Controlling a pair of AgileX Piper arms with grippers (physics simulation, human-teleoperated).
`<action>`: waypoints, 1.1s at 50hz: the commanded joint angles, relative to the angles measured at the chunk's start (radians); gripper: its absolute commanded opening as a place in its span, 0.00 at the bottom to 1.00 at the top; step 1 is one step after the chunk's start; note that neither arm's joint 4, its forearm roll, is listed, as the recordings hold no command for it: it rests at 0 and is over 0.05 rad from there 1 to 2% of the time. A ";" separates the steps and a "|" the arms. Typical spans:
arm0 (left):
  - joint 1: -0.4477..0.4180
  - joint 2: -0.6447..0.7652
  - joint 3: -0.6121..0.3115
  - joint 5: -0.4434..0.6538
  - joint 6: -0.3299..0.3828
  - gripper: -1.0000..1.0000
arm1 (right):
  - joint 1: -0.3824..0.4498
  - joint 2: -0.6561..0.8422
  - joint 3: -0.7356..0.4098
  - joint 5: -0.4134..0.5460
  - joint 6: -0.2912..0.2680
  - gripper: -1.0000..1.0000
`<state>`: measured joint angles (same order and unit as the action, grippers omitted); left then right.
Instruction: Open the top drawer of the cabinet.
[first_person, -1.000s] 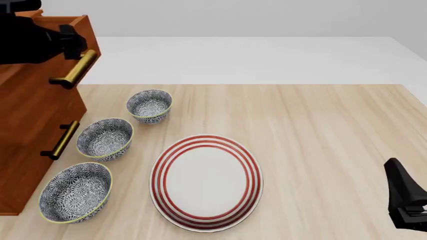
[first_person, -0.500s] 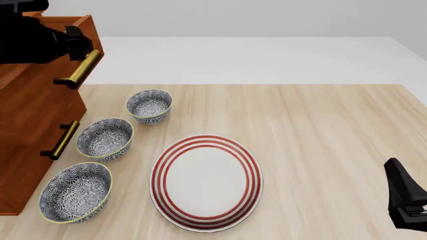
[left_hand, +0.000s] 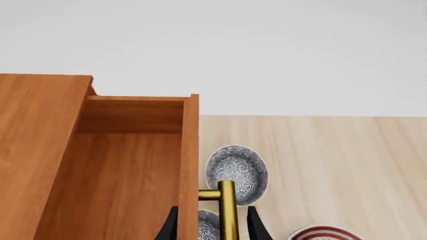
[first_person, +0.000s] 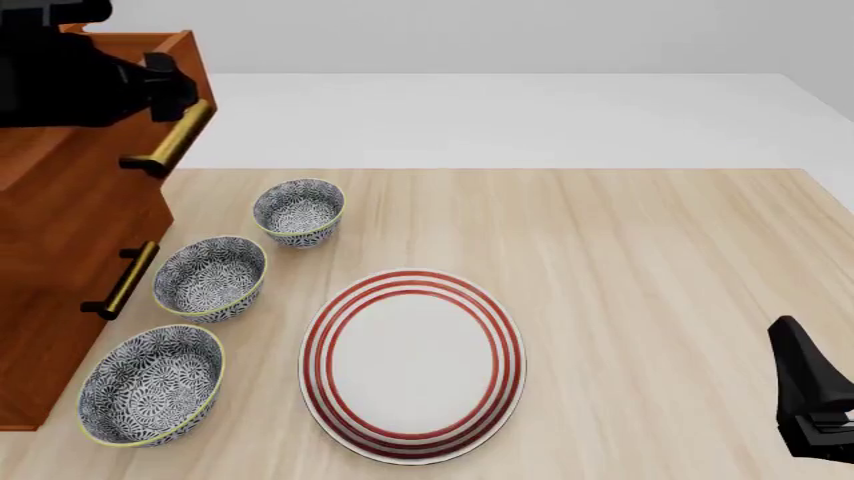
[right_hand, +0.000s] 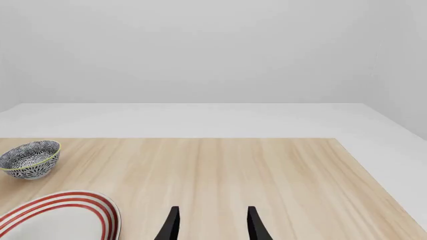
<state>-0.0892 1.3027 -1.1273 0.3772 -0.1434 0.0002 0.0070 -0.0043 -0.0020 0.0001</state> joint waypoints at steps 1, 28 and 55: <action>-0.032 0.039 0.059 0.012 0.043 1.00 | 0.000 0.000 0.000 0.000 0.000 1.00; -0.100 0.049 0.040 0.026 0.041 1.00 | 0.000 0.000 0.000 0.000 0.000 1.00; -0.127 0.063 0.002 0.049 0.049 1.00 | 0.000 0.000 0.000 0.000 0.000 1.00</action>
<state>-0.2008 1.3229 -1.1582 0.4100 -0.1318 0.0003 0.0071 -0.0043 -0.0020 0.0001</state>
